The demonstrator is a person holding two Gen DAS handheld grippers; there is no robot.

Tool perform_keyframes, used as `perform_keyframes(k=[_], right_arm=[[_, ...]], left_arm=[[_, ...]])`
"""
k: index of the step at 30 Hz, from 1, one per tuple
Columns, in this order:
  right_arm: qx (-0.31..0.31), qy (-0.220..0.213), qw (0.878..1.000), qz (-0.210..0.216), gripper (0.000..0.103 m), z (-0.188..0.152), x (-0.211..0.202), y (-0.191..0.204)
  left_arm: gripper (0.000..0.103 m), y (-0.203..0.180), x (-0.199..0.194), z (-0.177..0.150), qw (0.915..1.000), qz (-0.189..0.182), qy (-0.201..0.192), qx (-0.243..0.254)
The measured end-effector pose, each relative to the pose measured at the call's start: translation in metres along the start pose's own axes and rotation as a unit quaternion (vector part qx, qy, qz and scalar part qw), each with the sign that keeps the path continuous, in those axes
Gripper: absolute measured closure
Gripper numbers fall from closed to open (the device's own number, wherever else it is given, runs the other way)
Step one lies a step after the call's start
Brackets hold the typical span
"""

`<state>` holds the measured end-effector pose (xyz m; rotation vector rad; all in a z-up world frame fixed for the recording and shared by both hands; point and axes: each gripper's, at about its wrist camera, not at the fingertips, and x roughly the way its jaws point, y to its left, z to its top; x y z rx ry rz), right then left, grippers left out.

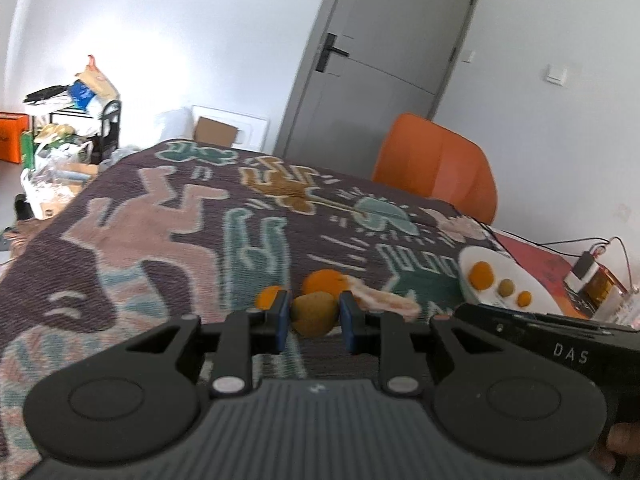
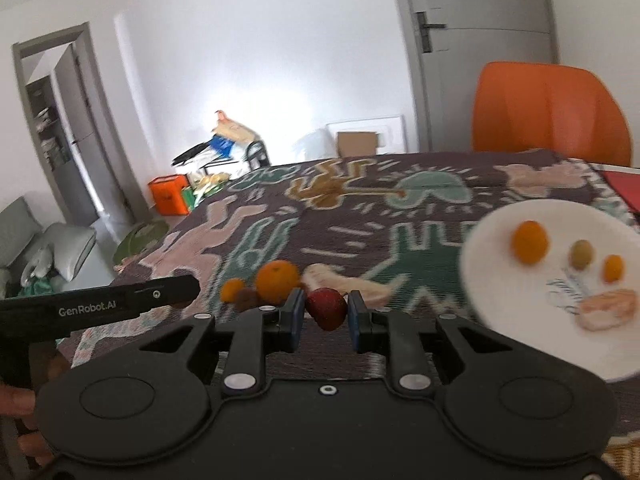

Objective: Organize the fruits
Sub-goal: 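Carry both fruits over the white plate and open both tools to release them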

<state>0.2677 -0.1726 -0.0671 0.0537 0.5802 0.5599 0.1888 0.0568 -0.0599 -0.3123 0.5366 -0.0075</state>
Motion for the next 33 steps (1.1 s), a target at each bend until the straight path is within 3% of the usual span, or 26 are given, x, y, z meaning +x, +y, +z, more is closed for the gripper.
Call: perform_keyframes(k=[20,33], right_arm=[[0.05,-0.025,0.995,-0.082,0.082,-0.013,-0.045,-0.075],[0.075,-0.022,0.991,-0.106,0.081,-0.026,-0.053,-0.099]], left_arm=[[0.078,-0.057,0.017,-0.002,0.9983,-0.047,0.008,0.032],[0.078,-0.073,0.02,-0.007,0.9973,-0.058,0.015,0.043]])
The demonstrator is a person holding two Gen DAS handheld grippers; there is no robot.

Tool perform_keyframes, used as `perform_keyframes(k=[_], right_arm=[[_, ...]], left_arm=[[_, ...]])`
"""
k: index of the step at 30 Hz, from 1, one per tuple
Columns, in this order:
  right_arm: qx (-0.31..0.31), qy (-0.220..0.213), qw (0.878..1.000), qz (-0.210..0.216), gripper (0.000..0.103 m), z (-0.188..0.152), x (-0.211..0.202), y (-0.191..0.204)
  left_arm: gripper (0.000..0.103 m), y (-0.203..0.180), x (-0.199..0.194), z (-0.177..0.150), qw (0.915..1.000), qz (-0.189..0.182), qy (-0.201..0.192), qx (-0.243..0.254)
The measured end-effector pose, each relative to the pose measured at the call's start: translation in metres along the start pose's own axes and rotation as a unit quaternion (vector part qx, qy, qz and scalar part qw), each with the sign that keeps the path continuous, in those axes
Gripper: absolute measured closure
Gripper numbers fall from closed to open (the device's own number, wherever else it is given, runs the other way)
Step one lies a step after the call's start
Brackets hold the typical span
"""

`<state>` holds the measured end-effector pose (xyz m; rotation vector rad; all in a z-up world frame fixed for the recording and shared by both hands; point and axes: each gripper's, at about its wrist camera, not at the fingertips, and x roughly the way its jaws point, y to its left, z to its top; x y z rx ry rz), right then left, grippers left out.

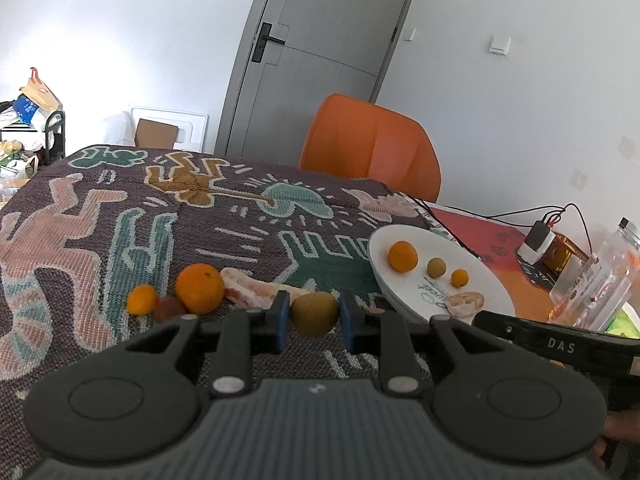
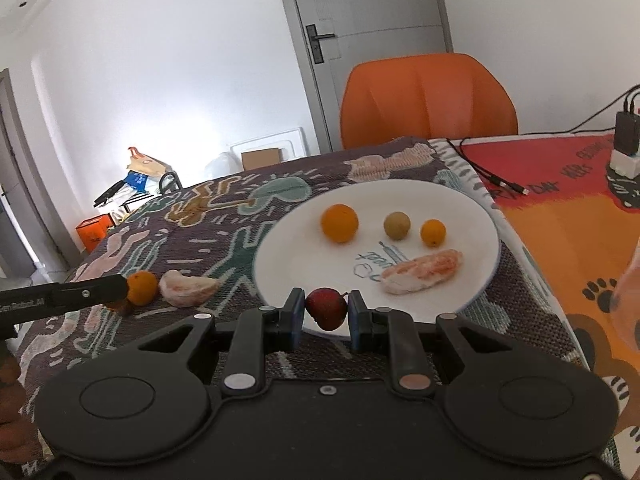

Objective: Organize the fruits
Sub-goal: 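Carry both fruits over the white plate and open both tools to release them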

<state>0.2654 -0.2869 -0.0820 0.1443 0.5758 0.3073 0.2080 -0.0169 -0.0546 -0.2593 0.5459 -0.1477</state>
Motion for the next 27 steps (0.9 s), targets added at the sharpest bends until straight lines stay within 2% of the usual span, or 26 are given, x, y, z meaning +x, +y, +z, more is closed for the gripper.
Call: perform_keyframes(k=[4,6,12,27], right_arm=[[0.001,0.003,1.0,0.003,0.08,0.0,0.004,0.001],[-0.004,0.003,1.0,0.012,0.075,-0.001,0.004,0.005],[-0.005,0.002,1.0,0.017,0.074,-0.002,0.001,0.007],[0.013,-0.012,1.0,0.005,0.074,-0.003,-0.021,-0.007]], left_arm=[[0.078,0.0,0.0,0.0,1.0,0.002,0.0,0.001],[0.078,0.0,0.0,0.0,1.0,0.003,0.001,0.002],[0.078,-0.003,0.003,0.001,0.9999,0.0,0.002,0.01],[0.078,-0.053,0.029,0.015,0.9968,-0.054,0.007,0.059]])
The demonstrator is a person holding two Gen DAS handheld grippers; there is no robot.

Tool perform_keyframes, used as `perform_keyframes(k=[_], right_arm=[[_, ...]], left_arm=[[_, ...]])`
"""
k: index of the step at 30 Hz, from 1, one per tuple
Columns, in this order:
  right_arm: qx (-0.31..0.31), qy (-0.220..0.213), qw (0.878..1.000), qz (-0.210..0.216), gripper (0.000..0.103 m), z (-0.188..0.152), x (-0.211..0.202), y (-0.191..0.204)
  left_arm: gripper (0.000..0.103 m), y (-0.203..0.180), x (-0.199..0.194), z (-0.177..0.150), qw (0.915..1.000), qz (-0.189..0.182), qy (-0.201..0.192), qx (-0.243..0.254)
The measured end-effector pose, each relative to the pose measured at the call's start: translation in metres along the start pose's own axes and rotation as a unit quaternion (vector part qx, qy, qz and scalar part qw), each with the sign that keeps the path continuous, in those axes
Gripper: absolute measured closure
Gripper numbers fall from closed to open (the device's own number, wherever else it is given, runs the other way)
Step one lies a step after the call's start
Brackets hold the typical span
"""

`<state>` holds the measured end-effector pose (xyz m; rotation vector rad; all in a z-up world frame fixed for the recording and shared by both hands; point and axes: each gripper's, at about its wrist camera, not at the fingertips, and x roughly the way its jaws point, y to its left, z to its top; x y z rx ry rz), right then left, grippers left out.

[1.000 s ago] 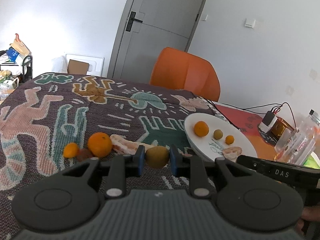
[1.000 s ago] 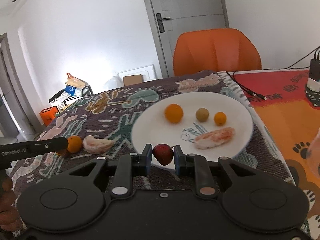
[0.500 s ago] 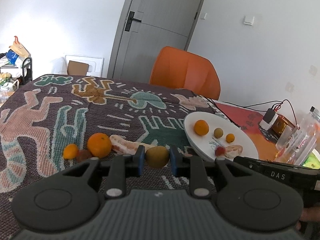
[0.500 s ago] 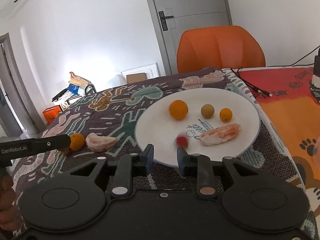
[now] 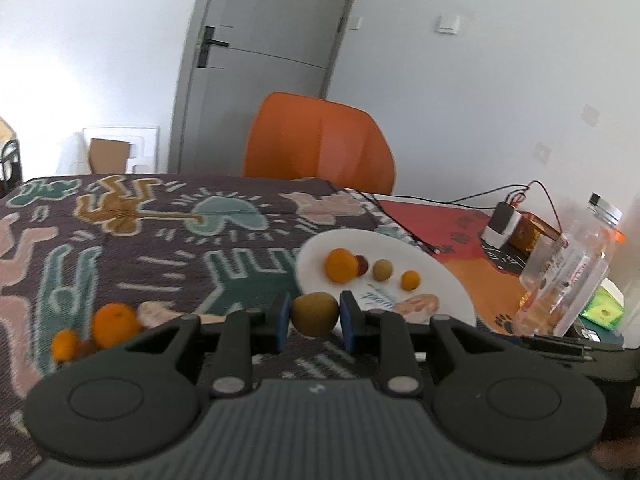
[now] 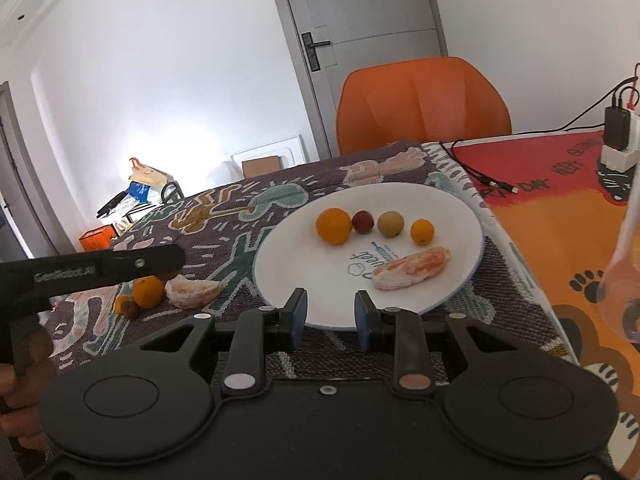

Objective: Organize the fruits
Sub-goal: 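Carry both fruits over the white plate and open both tools to release them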

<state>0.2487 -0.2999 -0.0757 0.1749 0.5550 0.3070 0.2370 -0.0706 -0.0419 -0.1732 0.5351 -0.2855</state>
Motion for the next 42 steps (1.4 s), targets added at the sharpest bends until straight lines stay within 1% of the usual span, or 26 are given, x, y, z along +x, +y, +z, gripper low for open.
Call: perform_keyframes(k=[6,8,12,17,18,19,20,21,22,23,24,27,28,30,33,35,37,39,42], right_arm=[[0.004,-0.003,1.0,-0.009,0.067,-0.002,-0.006,-0.005],[0.006,-0.004,1.0,-0.013,0.066,-0.002,-0.007,-0.007],[0.013,-0.011,1.0,-0.025,0.057,-0.003,-0.011,-0.013],[0.021,-0.014,0.999,-0.034,0.053,-0.004,-0.014,-0.02],[0.022,-0.015,0.999,-0.035,0.051,-0.004,-0.015,-0.021],[0.024,-0.016,0.999,-0.035,0.05,-0.004,-0.015,-0.022],[0.025,-0.017,0.999,-0.037,0.049,-0.004,-0.016,-0.023],[0.025,-0.017,0.999,-0.037,0.048,-0.004,-0.016,-0.023],[0.026,-0.016,0.999,-0.036,0.048,-0.004,-0.016,-0.023],[0.027,-0.016,0.999,-0.036,0.048,-0.005,-0.016,-0.022],[0.028,-0.016,0.999,-0.035,0.048,-0.006,-0.015,-0.022],[0.03,-0.014,0.999,-0.032,0.048,-0.006,-0.014,-0.021],[0.031,-0.014,0.999,-0.03,0.047,-0.006,-0.013,-0.021],[0.031,-0.015,0.999,-0.027,0.043,-0.006,-0.013,-0.018],[0.028,-0.016,0.999,-0.02,0.041,-0.006,-0.012,-0.012],[0.026,-0.016,0.999,-0.016,0.041,-0.005,-0.01,-0.008],[0.025,-0.016,0.999,-0.011,0.041,-0.005,-0.009,-0.005],[0.022,-0.017,1.0,-0.006,0.037,-0.004,-0.008,0.0],[0.017,-0.017,1.0,0.0,0.034,-0.004,-0.005,0.006]], left_arm=[[0.078,-0.018,0.019,0.0,0.9996,-0.019,0.013,0.018],[0.078,-0.022,0.025,0.0,0.9994,-0.021,0.016,0.024],[0.078,-0.027,0.037,0.002,0.9991,-0.024,0.022,0.028],[0.078,-0.035,0.045,0.01,0.9988,-0.024,0.02,0.037],[0.073,-0.037,0.045,0.011,0.9989,-0.021,0.016,0.039],[0.072,-0.038,0.045,0.013,0.9989,-0.017,0.014,0.041],[0.068,-0.039,0.044,0.014,0.9989,-0.017,0.011,0.041],[0.06,-0.038,0.043,0.015,0.9989,-0.021,0.01,0.04],[0.055,-0.037,0.042,0.015,0.999,-0.023,0.008,0.038],[0.045,-0.036,0.039,0.014,0.9992,-0.02,0.005,0.035],[0.04,-0.034,0.037,0.013,0.9993,-0.015,0.003,0.034],[0.031,-0.028,0.03,0.01,0.9995,-0.005,0.002,0.031],[0.03,-0.026,0.027,0.009,0.9996,0.0,0.002,0.03],[0.023,-0.02,0.021,0.008,0.9996,0.01,0.001,0.028],[0.016,-0.01,0.009,0.007,0.9993,0.026,-0.008,0.025],[0.013,-0.003,0.001,0.006,0.9989,0.038,-0.013,0.021],[0.011,0.005,-0.007,0.006,0.9985,0.049,-0.019,0.016],[0.01,0.013,-0.014,0.006,0.9979,0.06,-0.024,0.009],[0.008,0.025,-0.026,0.006,0.9967,0.074,-0.033,0.0]])
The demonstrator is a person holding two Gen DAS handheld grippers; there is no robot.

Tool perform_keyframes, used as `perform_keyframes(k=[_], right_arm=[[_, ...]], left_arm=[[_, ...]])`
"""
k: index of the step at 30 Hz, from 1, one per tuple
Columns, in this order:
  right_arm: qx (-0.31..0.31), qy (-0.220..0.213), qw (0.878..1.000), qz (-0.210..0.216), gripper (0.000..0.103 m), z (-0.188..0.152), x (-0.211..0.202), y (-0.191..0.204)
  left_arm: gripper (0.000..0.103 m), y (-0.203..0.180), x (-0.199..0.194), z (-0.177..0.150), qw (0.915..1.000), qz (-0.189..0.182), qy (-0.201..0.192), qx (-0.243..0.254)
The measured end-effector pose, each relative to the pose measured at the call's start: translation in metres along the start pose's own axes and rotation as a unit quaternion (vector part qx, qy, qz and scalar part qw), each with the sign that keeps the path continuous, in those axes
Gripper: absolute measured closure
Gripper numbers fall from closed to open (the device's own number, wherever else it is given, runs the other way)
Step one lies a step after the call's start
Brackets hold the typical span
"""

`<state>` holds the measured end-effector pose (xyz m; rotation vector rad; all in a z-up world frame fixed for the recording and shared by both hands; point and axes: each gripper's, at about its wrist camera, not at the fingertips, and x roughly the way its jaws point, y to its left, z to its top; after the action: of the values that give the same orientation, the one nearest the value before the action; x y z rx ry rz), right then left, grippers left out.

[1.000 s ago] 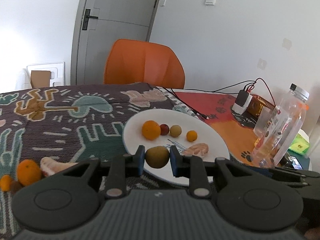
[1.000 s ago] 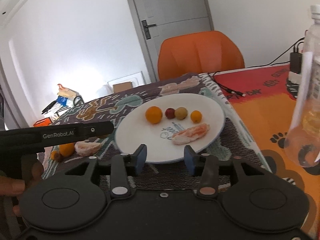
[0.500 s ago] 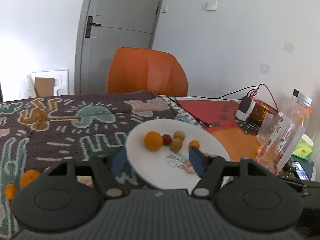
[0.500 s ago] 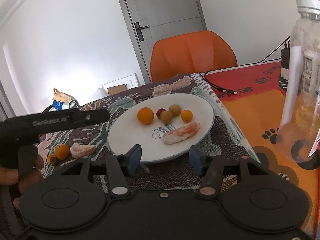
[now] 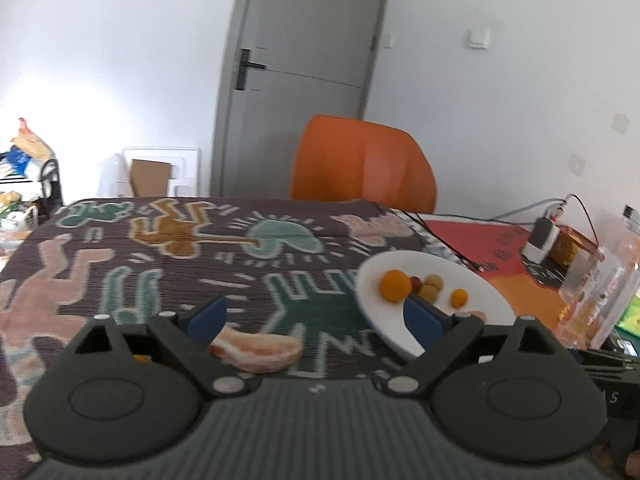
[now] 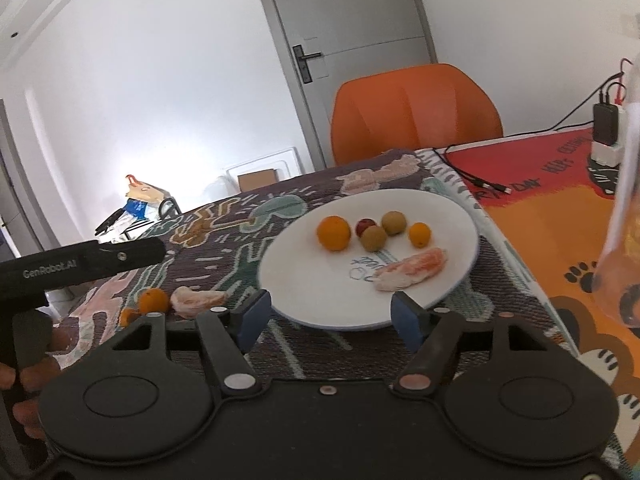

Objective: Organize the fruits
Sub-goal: 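Carry both fruits over the white plate and open both tools to release them, then move both open tools from the plate back toward the fruit pile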

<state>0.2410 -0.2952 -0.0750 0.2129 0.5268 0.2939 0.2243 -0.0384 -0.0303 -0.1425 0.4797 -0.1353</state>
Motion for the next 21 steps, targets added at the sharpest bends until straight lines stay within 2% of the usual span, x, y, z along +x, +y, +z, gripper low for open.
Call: perform_keyframes(k=[4,7,12,21], right_arm=[[-0.005,0.003,1.0,0.008,0.031,0.0,0.004,0.008],[-0.011,0.002,1.0,0.015,0.025,0.0,0.006,0.016],[-0.026,-0.008,0.999,0.023,0.007,0.0,0.008,0.029],[-0.054,-0.007,0.997,0.047,0.001,0.0,0.011,0.052]], left_arm=[[0.007,0.015,-0.012,0.001,0.9998,0.016,-0.008,-0.006],[0.006,0.026,-0.018,-0.001,0.9996,0.024,-0.009,-0.006],[0.006,0.041,-0.027,-0.005,0.9992,0.038,-0.008,-0.006],[0.006,0.064,-0.039,-0.016,0.9987,0.049,-0.006,-0.017]])
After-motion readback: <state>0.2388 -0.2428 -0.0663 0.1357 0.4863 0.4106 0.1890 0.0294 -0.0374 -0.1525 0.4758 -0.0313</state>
